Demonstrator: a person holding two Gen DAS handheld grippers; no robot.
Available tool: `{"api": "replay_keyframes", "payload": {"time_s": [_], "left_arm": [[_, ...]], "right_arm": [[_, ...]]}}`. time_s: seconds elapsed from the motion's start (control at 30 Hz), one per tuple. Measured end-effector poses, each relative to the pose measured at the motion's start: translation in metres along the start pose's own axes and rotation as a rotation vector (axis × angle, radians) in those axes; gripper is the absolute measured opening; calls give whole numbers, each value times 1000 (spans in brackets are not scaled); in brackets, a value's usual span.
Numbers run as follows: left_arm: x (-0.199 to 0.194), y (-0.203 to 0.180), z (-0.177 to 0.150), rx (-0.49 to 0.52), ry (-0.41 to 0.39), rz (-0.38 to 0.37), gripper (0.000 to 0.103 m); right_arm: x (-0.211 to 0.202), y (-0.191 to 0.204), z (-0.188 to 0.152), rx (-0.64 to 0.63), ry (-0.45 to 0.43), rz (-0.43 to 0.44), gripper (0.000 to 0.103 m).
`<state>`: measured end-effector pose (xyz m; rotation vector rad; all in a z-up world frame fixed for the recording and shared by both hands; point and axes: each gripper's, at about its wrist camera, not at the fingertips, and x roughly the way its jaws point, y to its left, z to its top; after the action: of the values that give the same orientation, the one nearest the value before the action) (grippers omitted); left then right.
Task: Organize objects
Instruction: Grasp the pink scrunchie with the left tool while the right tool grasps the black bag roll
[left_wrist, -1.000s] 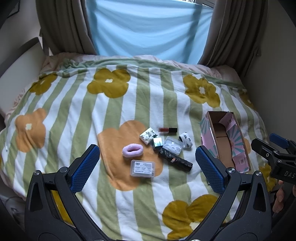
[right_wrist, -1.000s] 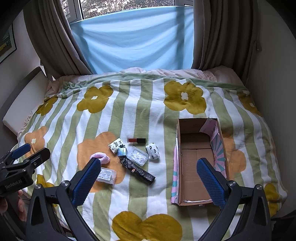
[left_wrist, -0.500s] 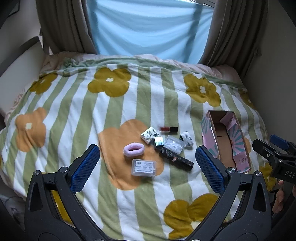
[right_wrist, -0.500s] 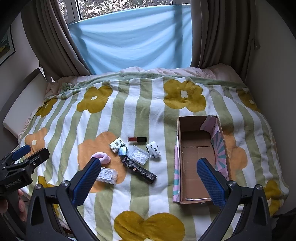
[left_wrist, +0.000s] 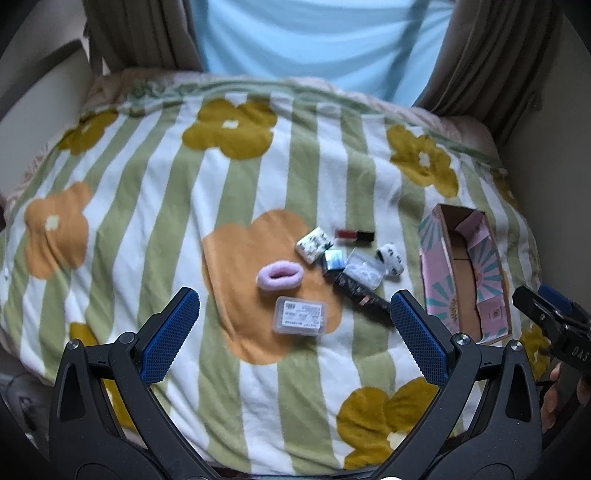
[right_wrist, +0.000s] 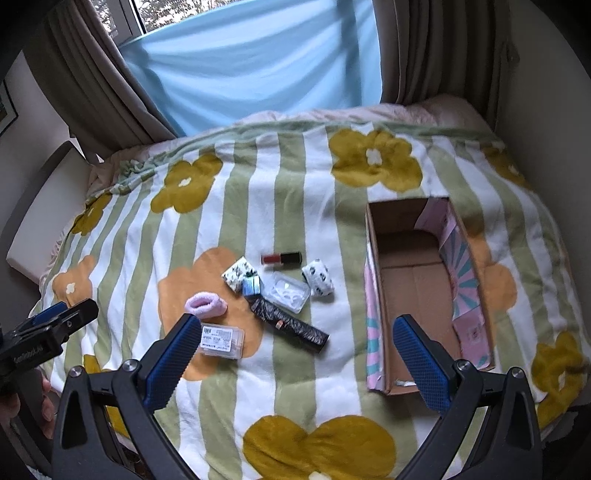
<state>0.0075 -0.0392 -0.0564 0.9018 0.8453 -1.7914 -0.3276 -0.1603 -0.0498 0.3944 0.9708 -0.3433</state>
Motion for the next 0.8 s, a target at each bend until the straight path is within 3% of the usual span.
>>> {"api": "replay_keyframes", "payload": {"time_s": [0.2,0.53,0.57,0.63,0.8], "left_arm": [[50,14,0,-41,93,17,102],[154,24,-10,-105,235,17,102],[164,26,-11,-119,248,17,102],[181,28,-14,-246,250,66,102],[222,30,-12,-283,269,86,102]], "right_arm": [[43,11,-8,-42,57,8,103],[131,30,-24,-238,168,-8,102],[140,31,-26,-250,181,-5,99],[156,32,-28,-271,211,1,95],[196,35,-38,-357,271,-8,89]]}}
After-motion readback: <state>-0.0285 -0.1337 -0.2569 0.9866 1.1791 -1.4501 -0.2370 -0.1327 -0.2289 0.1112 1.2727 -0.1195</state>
